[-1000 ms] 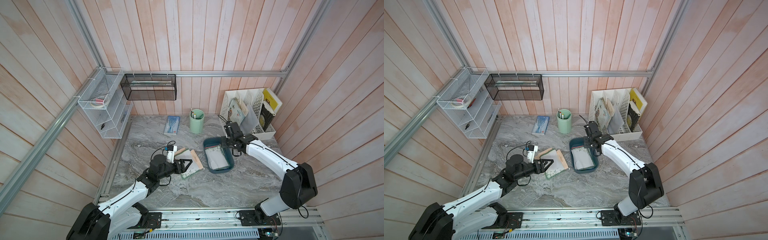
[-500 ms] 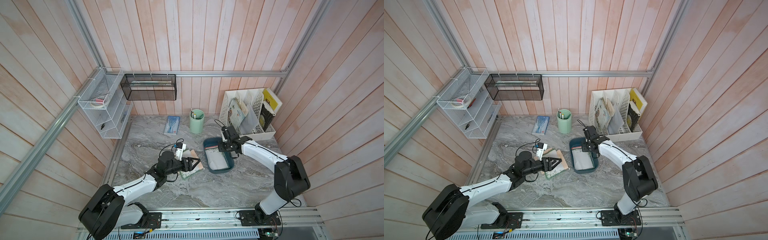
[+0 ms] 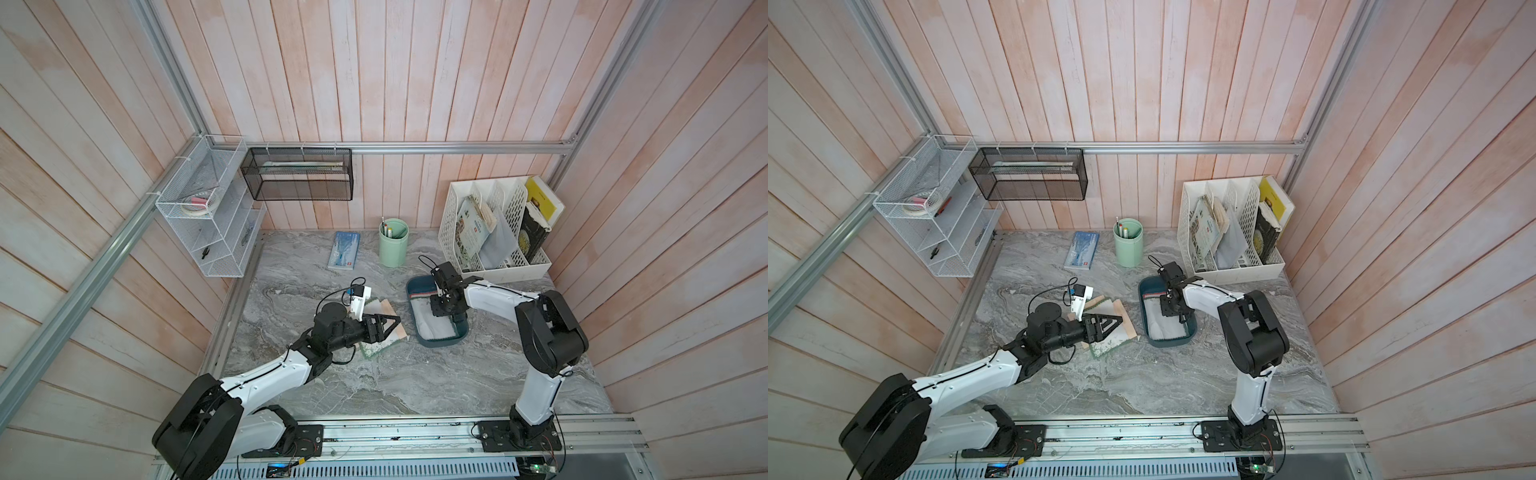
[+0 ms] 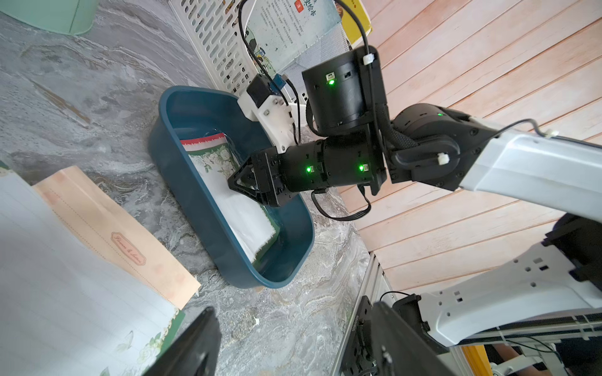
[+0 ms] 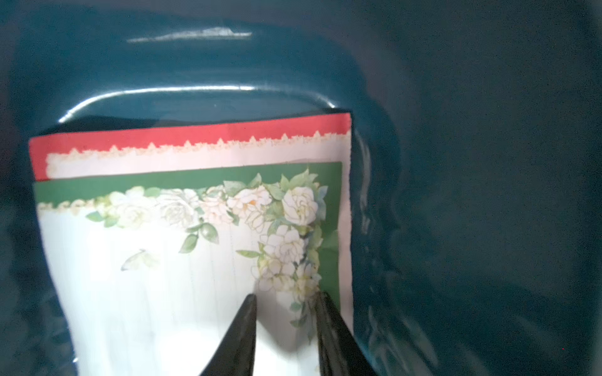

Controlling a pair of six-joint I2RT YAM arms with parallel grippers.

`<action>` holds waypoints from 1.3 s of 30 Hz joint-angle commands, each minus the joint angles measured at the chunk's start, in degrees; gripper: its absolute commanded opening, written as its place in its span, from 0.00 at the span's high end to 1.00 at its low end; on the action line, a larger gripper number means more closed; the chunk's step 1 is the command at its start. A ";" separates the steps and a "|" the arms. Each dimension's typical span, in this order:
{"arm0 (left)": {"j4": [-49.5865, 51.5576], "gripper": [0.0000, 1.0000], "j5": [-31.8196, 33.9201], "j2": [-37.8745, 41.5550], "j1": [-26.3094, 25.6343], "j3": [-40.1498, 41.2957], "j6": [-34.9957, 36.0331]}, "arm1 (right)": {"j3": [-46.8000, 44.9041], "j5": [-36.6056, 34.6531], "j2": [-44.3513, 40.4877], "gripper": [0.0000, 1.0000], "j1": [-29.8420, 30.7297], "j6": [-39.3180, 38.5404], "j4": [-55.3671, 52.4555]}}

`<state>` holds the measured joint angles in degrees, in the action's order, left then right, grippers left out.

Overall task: Take out the stationery paper from the storage box
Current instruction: Pick up the stationery paper from the storage box.

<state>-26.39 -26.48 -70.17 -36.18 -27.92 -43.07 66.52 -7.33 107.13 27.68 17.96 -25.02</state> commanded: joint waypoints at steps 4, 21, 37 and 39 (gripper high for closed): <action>1.60 0.24 2.11 2.72 -0.29 1.65 1.05 | -0.22 -1.91 6.45 0.80 0.18 0.97 -1.32; 3.98 0.24 3.60 4.41 -0.29 2.09 1.73 | 1.34 -7.05 -1.88 1.00 1.07 1.50 -5.58; 1.33 0.24 2.25 2.92 -0.24 0.39 1.80 | 2.38 0.67 -21.55 1.00 1.22 1.51 -6.97; -0.93 0.24 1.20 1.18 -0.24 -0.22 1.69 | 2.76 1.87 -23.52 1.00 1.74 1.87 -7.34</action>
<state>-24.03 -23.81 -67.37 -36.18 -26.55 -42.63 69.10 -8.82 86.54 28.60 19.29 -30.65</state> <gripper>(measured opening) 0.762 0.041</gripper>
